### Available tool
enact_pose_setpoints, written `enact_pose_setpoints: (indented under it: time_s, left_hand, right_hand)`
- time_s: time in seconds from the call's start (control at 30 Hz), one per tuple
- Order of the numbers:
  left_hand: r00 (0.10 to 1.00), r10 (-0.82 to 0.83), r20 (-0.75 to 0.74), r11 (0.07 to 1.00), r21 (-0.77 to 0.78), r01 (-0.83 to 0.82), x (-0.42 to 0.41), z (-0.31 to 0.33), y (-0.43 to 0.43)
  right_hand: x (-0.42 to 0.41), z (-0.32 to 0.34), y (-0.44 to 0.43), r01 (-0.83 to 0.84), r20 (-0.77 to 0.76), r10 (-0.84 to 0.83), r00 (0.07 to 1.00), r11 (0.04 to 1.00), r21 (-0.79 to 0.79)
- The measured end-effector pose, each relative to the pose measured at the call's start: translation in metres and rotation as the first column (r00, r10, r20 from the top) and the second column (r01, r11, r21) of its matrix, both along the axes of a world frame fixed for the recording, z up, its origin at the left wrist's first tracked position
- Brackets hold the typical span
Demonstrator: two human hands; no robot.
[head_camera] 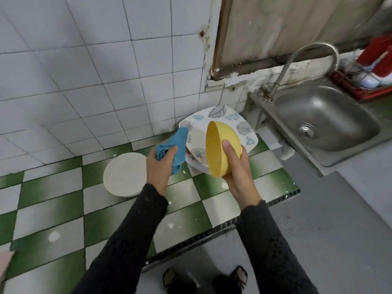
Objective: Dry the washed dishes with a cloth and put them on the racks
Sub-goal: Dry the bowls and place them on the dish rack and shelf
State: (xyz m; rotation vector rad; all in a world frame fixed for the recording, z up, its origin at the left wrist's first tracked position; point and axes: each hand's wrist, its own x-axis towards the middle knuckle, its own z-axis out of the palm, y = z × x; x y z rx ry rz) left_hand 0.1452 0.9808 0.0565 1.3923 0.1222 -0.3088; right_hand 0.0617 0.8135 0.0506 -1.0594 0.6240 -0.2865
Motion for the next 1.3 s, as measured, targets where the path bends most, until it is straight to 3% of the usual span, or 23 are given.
enact_pose_setpoints:
  time_s: [0.43, 0.83, 1.3]
  left_hand:
    - [0.941, -0.296, 0.165, 0.952, -0.031, 0.305, -0.078, 0.052, -0.211]
    - [0.846, -0.504, 0.172, 0.839, -0.132, 0.527, -0.182, 0.072, -0.419]
    - [0.731, -0.663, 0.159, 0.728, -0.091, 0.680, -0.252, 0.068, -0.613]
  right_hand:
    - [-0.121, 0.049, -0.181, 0.293, 0.039, -0.291, 0.956, 0.939, -0.179]
    - [-0.264, 0.076, -0.353, 0.457, 0.001, -0.489, 0.872, 0.816, -0.354]
    - [-0.337, 0.067, -0.501, 0.668, 0.034, -0.700, 0.713, 0.664, -0.336]
